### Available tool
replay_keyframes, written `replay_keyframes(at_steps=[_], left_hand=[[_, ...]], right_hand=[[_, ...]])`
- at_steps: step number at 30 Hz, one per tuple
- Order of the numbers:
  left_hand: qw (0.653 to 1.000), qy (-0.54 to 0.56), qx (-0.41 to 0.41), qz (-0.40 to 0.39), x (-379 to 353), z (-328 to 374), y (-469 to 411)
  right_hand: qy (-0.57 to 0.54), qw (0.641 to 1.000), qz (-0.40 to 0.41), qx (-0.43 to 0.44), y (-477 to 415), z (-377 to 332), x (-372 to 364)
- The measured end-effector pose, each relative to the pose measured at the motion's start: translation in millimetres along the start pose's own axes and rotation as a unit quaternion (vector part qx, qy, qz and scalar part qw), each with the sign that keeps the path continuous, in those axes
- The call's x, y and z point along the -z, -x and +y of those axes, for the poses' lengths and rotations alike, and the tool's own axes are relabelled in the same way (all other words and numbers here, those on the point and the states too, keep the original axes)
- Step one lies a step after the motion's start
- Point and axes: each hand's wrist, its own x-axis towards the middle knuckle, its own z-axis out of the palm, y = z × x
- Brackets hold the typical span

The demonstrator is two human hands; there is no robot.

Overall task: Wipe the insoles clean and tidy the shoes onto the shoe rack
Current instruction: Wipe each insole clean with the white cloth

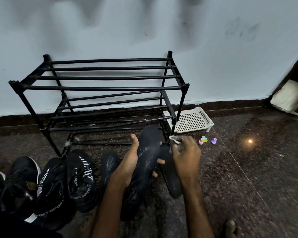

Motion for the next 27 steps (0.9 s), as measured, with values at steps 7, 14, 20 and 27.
replay_keyframes(at_steps=[7, 14, 20, 27], left_hand=[[1.000, 0.013, 0.002, 0.007, -9, 3, 5], [1.000, -0.003, -0.006, 0.018, -5, 4, 6], [0.999, -0.008, 0.002, 0.046, -7, 4, 7], [0.999, 0.022, 0.020, 0.011, -6, 2, 7]], right_hand=[[-0.022, 0.983, -0.148, 0.105, 8, -20, -12], [-0.014, 0.996, -0.062, 0.067, 3, -12, 1], [-0.011, 0.977, -0.181, 0.115, 7, -15, -12], [-0.014, 0.984, -0.136, 0.112, -4, -20, -4]])
